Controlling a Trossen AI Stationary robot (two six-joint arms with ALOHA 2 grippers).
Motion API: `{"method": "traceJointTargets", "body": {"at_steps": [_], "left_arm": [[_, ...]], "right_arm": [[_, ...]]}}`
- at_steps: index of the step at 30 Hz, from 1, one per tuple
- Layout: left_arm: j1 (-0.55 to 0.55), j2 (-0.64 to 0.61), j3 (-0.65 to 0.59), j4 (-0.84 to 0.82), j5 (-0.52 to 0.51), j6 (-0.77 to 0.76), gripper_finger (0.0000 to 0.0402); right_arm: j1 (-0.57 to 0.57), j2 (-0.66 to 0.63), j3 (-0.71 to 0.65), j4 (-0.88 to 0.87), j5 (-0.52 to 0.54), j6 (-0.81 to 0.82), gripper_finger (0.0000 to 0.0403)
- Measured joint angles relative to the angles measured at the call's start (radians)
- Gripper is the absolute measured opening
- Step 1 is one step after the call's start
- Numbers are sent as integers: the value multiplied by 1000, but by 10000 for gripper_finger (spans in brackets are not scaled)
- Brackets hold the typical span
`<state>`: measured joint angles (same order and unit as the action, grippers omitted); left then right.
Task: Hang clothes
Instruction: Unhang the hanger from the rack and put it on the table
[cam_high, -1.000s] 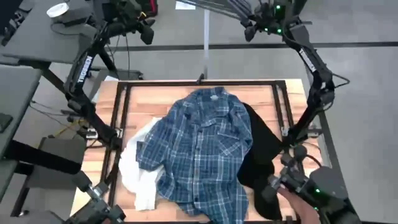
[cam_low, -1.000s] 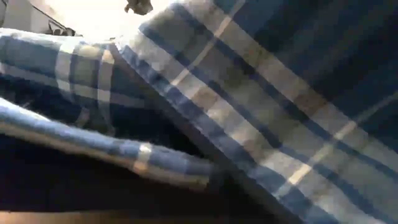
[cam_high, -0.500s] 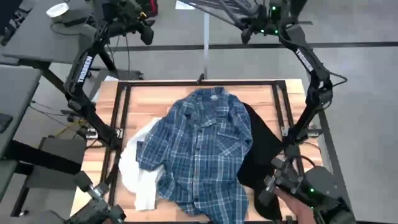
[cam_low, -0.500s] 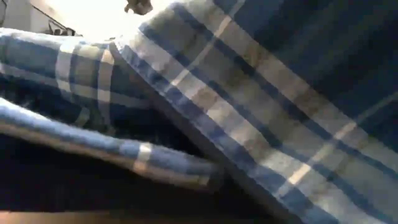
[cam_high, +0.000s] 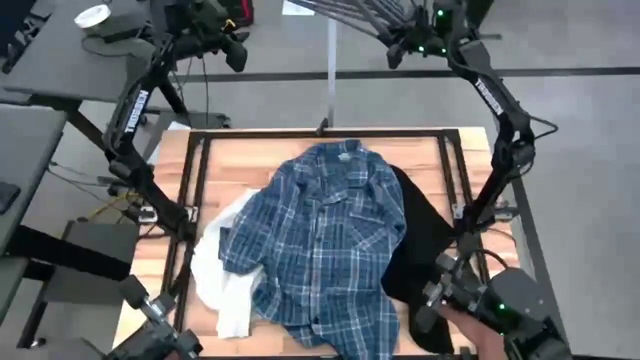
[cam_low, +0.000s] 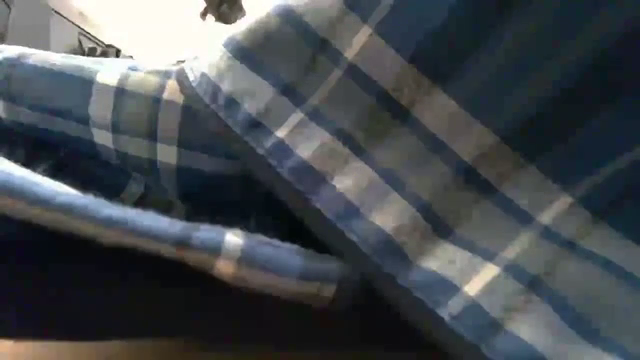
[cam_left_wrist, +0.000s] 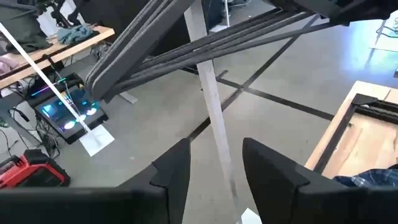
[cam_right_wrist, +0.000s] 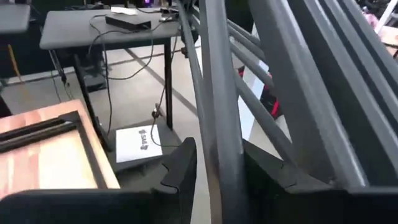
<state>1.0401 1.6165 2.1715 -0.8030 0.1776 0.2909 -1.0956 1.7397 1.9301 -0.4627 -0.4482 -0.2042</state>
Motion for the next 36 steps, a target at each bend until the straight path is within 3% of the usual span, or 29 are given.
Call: {"method": "traceJointTargets", "body": {"at_steps": [9,15,21,28,36], "left_arm": [[0,0,0,1,0,0,130],[0,0,0,0,0,1,130],[0,0,0,0,0,1,130],[0,0,0,0,0,1,130],[0,0,0,0,0,1,130]], "right_arm": [[1,52,0,16,-20,32,159],[17,62,-1,76,-57,15,161],[14,48,-1,137,-58,15,141],[16,48,0,76,-57,-35,107],[15,48,0,87,-51,-47,17]]}}
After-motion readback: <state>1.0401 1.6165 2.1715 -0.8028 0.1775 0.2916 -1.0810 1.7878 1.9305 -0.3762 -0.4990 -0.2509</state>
